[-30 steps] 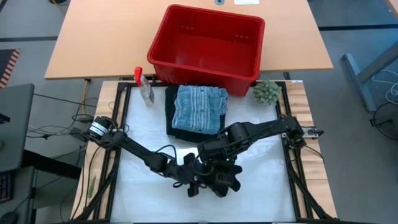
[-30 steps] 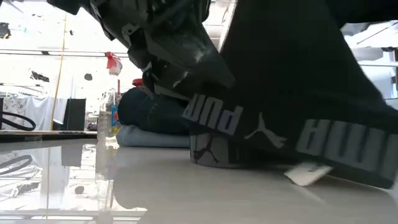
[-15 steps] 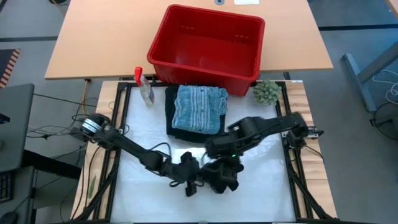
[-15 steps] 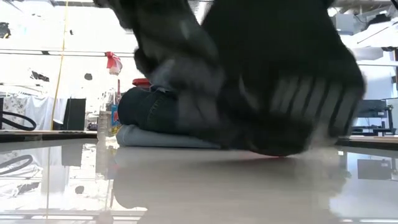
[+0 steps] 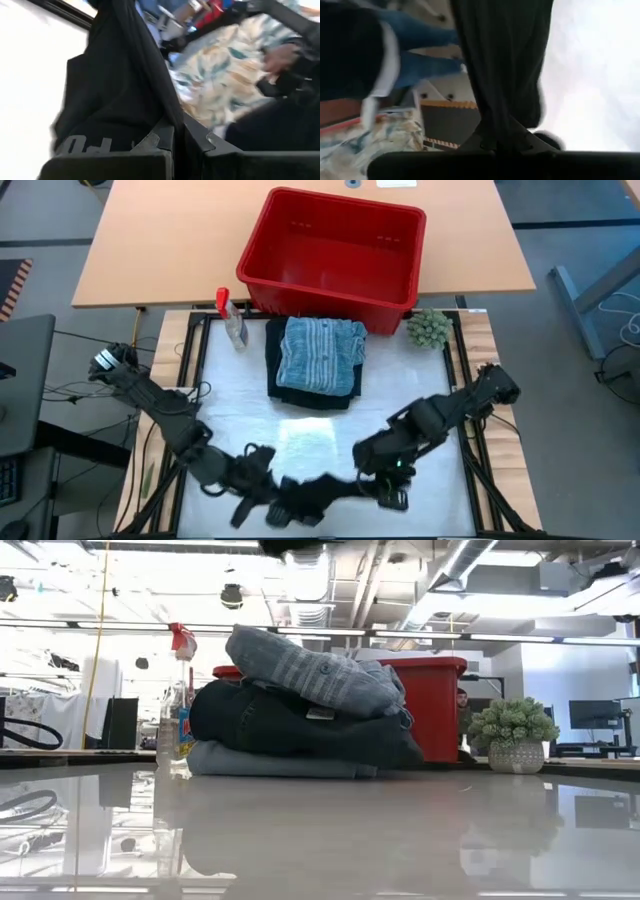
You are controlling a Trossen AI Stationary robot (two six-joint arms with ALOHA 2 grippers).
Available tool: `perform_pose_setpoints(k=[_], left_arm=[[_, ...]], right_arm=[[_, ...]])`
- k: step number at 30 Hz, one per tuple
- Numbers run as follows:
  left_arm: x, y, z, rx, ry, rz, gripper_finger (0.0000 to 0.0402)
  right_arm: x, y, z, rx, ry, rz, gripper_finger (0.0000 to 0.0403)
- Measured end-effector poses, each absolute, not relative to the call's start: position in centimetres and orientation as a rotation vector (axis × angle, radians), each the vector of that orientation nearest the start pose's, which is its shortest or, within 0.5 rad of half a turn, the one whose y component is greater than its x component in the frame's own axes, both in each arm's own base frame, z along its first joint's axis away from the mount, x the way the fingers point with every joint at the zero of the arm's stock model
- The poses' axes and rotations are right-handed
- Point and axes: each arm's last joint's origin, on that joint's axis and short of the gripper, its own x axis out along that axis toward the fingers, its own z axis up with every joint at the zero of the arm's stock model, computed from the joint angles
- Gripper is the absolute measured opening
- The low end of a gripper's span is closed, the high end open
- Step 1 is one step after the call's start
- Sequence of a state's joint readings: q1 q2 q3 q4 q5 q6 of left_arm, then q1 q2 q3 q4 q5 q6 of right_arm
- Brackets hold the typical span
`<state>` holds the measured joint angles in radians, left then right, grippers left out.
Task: Fold Laundry from Bin
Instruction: Fold the black underwear from the red laundry
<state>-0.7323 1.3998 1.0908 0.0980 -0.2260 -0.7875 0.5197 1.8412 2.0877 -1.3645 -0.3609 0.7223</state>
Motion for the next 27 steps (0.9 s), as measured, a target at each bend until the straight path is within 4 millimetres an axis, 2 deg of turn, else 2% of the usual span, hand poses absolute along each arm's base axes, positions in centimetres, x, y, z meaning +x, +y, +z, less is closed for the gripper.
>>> perform_pose_setpoints(k=[2, 4, 6, 8, 10, 14, 17, 20, 24, 27], left_arm=[[23.9, -21.3, 32.6, -0.692, 0.411, -0.436, 0.0], [23.8, -21.1, 31.9, -0.691, 0.492, -0.422, 0.0], [24.1, -20.5, 30.8, -0.676, 0.593, -0.38, 0.0], [24.7, -19.8, 29.5, -0.651, 0.696, -0.346, 0.0], [25.4, -19.0, 27.9, -0.614, 0.791, -0.334, 0.0], [26.3, -16.7, 23.1, -0.569, 0.972, -0.304, 0.0], [26.0, -14.5, 19.6, -0.584, 1.093, -0.256, 0.0], [25.5, -12.6, 17.6, -0.628, 1.156, -0.231, 0.0], [25.0, -11.5, 17.4, -0.618, 1.159, -0.257, 0.0], [24.7, -11.1, 17.2, -0.601, 1.186, -0.275, 0.0]], right_arm=[[31.2, 18.2, 39.2, 0.511, 1.304, 0.392, 0.0024], [32.1, 17.1, 39.0, 0.494, 1.277, 0.405, 0.0024], [33.6, 15.4, 37.7, 0.474, 1.285, 0.383, 0.0024], [35.3, 14.1, 35.2, 0.433, 1.315, 0.375, 0.0024], [37.2, 12.7, 31.9, 0.417, 1.354, 0.404, 0.0025], [40.1, 9.6, 25.2, 0.447, 1.421, 0.366, 0.0031], [41.4, 7.0, 21.9, 0.488, 1.47, 0.296, 0.0045], [42.1, 5.4, 20.6, 0.502, 1.466, 0.267, 0.0063], [42.5, 4.5, 20.4, 0.505, 1.441, 0.263, 0.0102], [42.4, 3.9, 20.8, 0.514, 1.434, 0.253, 0.0149]])
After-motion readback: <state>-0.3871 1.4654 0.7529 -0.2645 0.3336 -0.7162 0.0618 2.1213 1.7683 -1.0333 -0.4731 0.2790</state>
